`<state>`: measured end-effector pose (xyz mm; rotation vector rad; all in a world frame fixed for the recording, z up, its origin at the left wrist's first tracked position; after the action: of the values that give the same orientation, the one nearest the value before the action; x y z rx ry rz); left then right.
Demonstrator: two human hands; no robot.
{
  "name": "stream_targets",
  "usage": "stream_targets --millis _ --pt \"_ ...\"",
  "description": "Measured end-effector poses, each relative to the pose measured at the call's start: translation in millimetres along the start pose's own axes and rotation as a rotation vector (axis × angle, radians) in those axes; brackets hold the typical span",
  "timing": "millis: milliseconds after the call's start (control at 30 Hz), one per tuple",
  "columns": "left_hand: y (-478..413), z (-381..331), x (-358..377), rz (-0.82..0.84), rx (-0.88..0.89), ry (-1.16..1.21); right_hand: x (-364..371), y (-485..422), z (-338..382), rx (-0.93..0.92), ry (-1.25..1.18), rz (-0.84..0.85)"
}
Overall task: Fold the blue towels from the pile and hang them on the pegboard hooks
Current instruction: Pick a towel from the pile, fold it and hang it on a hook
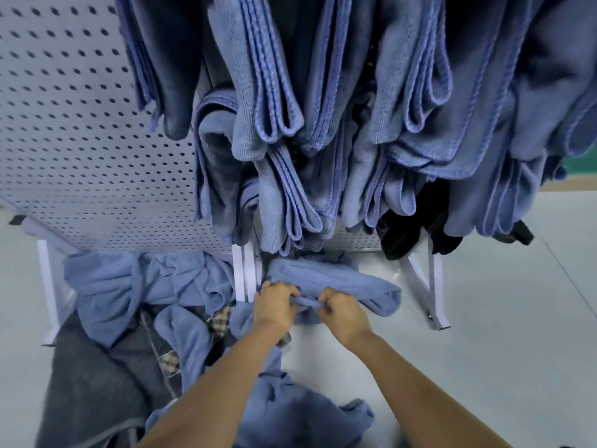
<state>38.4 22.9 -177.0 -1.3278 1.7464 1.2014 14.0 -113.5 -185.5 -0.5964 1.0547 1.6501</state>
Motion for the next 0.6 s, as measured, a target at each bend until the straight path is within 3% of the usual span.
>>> stream_targets --millis 167,433,600 --pt "49.1 -16.9 -41.1 0.031 0.114 0.096 -46.4 44.9 17.6 -0.100 -0.058 -0.012" --pt "143.4 -88.9 -171.2 -0.042 0.215 0.618 -172.5 147.9 83.1 -0.261 -0.160 -0.135" --pt "201.4 -129.1 -261.3 -0.142 0.234 0.907 -255.5 212.3 109.4 -0.332 -0.051 -0.188"
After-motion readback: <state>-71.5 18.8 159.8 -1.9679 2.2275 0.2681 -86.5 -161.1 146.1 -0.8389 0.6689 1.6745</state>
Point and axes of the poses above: each hand's wrist, its own y-axis away from the middle knuckle, its own x-axis out of the palm, z = x × y, the point moved 7 cm from there along -y, towards the middle knuckle, and after that the axes turned 4 degrees about y, right-handed, at the moved point
